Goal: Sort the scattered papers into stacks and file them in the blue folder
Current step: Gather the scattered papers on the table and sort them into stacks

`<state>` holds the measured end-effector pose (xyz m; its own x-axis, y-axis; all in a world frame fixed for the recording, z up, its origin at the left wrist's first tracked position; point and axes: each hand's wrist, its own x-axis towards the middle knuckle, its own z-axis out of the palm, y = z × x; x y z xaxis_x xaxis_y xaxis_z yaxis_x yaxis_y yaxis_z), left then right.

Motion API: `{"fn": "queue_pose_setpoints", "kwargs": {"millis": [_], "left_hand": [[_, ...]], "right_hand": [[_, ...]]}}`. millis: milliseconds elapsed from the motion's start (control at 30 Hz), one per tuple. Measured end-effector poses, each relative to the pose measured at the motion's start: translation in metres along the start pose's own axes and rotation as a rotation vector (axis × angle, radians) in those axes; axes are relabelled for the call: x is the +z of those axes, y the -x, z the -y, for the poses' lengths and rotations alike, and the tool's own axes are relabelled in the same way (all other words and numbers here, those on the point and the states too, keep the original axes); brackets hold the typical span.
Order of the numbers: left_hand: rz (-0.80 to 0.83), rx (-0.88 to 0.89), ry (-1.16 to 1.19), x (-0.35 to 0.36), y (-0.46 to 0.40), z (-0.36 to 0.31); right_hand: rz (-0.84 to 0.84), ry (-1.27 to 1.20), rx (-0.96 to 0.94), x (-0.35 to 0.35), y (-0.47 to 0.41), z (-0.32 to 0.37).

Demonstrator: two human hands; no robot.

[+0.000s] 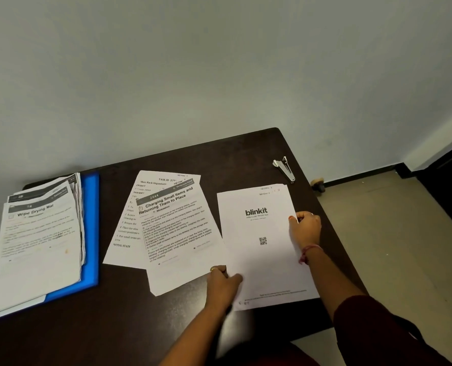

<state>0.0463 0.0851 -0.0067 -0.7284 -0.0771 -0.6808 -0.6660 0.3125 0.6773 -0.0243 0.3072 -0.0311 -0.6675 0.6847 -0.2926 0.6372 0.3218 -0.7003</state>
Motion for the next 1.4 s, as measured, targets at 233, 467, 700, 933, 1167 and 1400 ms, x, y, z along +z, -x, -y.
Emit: {"fn": "queue_pose_setpoints", "kwargs": {"millis": [233,467,700,933,1167,1400], "left_hand": [[0.076,-0.093,0.167,0.006,0.001,0.004],[0.228,-0.193,0.252,0.016,0.002,0.003],[0.428,-0.196,0.004,-0.007,0.005,-0.012],[-0.216,0.165,-0.236,-0.111,-0.037,-0.021],[-0.516,0.003,-0.351,-0.208,-0.09,-0.013],[-0.416,-0.085,-0.547,-0.229,-0.106,-0.018]], "right_hand": [[0.041,-0.116,0.025,-0.012,-0.004,-0.002],[0.062,-0.118,-0.099,-0.024,-0.001,-0.007],[0.066,-0.232,-0.142,-0.036,-0.007,-0.003],[0.175,-0.445,-0.02,-0.033,-0.009,0.016],[0.241,-0.477,0.071,0.0,0.026,0.036],[0.256,-0.469,0.1,0.033,0.054,0.045]]}}
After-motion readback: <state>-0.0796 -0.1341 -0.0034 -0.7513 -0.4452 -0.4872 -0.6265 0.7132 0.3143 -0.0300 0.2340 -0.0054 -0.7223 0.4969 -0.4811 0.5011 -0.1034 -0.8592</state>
